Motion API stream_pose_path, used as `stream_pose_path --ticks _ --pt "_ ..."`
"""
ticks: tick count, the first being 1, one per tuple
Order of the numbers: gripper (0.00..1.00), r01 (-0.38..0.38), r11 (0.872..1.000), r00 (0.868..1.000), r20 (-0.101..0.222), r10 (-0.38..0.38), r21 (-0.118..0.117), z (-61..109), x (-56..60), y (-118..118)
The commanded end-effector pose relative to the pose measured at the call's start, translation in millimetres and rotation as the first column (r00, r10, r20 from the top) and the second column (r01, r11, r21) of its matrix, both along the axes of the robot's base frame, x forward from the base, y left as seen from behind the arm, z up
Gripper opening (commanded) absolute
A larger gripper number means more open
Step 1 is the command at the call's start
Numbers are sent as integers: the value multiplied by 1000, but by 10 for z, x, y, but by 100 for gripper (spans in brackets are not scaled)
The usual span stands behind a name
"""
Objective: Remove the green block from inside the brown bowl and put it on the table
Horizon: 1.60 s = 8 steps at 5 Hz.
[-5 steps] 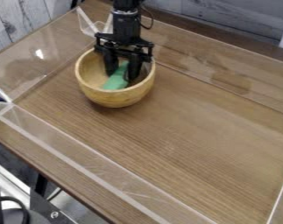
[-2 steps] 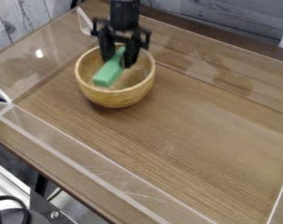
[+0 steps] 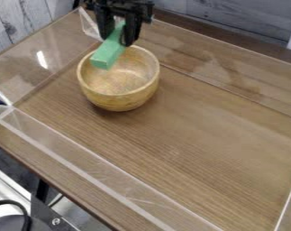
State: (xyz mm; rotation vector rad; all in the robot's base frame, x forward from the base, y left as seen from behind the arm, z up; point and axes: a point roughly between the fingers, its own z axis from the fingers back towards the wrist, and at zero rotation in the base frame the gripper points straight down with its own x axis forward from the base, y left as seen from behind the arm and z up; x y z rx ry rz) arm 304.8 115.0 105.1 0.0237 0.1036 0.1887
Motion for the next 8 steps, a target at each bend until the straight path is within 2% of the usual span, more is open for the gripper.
stream_pose_path --ticks 1,2,4,6,7,8 --pt "0 -16 999 1000 19 15 43 -13 61 59" --pt "0 15 998 1000 6 -15 56 -203 43 72" --pt "0 55 996 998 15 -56 72 -284 125 93" --pt "0 56 989 998 3 -57 134 -226 294 -11" --pt "0 11 995 1000 7 -12 100 -313 301 42" --pt "0 35 994 999 34 -38 101 -252 297 -14"
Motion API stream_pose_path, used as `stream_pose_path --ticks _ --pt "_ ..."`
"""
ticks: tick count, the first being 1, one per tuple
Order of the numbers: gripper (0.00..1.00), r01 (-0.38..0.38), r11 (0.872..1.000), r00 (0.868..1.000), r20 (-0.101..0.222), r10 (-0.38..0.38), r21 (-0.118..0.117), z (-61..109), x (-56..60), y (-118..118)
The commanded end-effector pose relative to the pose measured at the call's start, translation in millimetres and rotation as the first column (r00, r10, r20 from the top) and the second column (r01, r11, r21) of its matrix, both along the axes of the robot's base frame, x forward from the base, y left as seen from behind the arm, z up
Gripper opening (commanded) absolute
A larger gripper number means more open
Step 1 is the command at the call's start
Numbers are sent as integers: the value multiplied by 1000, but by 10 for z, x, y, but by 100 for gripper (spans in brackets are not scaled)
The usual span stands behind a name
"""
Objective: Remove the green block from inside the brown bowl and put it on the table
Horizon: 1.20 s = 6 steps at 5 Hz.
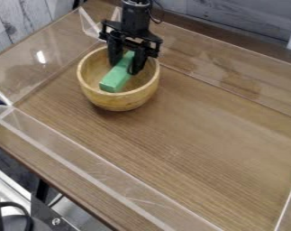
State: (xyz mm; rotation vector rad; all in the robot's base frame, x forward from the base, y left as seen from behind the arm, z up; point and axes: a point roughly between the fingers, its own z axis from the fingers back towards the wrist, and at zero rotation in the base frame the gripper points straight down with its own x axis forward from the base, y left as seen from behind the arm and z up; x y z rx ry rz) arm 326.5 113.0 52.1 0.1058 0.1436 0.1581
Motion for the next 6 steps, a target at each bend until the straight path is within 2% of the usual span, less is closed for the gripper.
stream_pose_path --ticks 1,2,3,4,5,6 --pt "0 33 999 993 112 -36 24 339 71 -55" --pt "0 40 999 991 129 -42 17 480 -4 -145" --pt "0 44 999 984 173 -45 8 767 -113 -271" --pt "0 93 995 979 184 -87 -27 969 -241 -450" --pt "0 165 984 973 171 -152 -62 1031 -391 -727" --pt "0 226 971 961 181 -209 -80 888 -475 -1035"
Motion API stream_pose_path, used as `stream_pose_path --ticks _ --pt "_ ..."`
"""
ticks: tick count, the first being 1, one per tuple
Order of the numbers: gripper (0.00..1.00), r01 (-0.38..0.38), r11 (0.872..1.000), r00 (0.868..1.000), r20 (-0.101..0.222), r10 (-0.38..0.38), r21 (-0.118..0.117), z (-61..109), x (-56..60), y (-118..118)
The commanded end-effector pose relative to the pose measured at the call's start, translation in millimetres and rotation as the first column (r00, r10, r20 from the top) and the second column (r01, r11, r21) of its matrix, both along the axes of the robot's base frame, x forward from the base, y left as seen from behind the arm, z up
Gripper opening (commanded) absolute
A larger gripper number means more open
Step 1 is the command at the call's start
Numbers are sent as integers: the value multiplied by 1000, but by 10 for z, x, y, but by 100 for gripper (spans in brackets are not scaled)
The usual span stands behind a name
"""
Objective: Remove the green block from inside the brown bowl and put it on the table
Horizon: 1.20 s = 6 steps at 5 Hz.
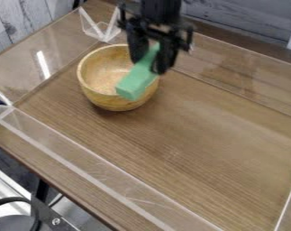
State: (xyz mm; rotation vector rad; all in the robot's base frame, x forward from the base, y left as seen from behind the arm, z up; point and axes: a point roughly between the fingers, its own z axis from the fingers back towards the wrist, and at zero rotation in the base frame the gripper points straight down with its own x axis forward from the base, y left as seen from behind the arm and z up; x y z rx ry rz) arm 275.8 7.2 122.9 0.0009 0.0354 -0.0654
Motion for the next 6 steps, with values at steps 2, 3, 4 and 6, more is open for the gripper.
stream_pose_path --ticks 2,3,4,6 --pt "0 67 998 995 78 -66 -19 -410 -126 -208" --pt "0 87 996 995 37 -88 5 -622 -92 -269" --pt "0 110 993 994 4 -111 31 -759 -10 -396" --pt "0 46 996 999 -7 -46 73 -781 47 -198"
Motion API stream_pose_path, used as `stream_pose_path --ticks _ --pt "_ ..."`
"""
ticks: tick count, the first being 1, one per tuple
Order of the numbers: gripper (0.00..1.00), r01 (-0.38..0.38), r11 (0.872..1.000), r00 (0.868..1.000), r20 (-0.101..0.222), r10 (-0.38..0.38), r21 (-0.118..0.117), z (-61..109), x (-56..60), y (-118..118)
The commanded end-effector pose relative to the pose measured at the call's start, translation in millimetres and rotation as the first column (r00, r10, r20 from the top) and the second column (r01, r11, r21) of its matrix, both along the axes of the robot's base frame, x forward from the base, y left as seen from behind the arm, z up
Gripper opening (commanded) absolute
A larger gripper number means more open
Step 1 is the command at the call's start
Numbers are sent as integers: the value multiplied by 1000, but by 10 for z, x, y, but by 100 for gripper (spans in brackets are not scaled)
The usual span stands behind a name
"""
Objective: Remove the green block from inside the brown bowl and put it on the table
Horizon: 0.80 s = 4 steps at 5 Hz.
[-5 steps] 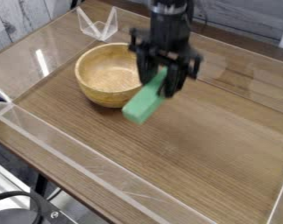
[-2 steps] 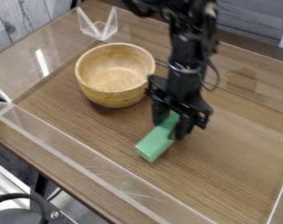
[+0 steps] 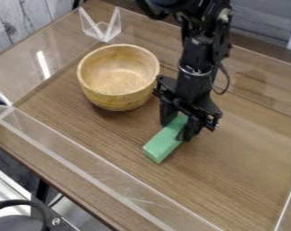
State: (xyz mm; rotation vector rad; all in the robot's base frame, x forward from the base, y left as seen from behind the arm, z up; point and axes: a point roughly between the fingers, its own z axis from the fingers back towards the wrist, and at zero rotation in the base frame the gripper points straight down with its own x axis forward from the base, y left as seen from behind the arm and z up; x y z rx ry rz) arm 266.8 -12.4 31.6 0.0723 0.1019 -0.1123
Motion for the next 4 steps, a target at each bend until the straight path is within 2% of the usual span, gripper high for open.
stream_pose_path --ticks 1,2,4 --pt "0 4 1000 997 74 -4 -1 234 143 43" --pt "0 7 1000 996 88 -7 -1 329 142 83" --pt "0 13 1000 996 84 -11 -22 257 206 95"
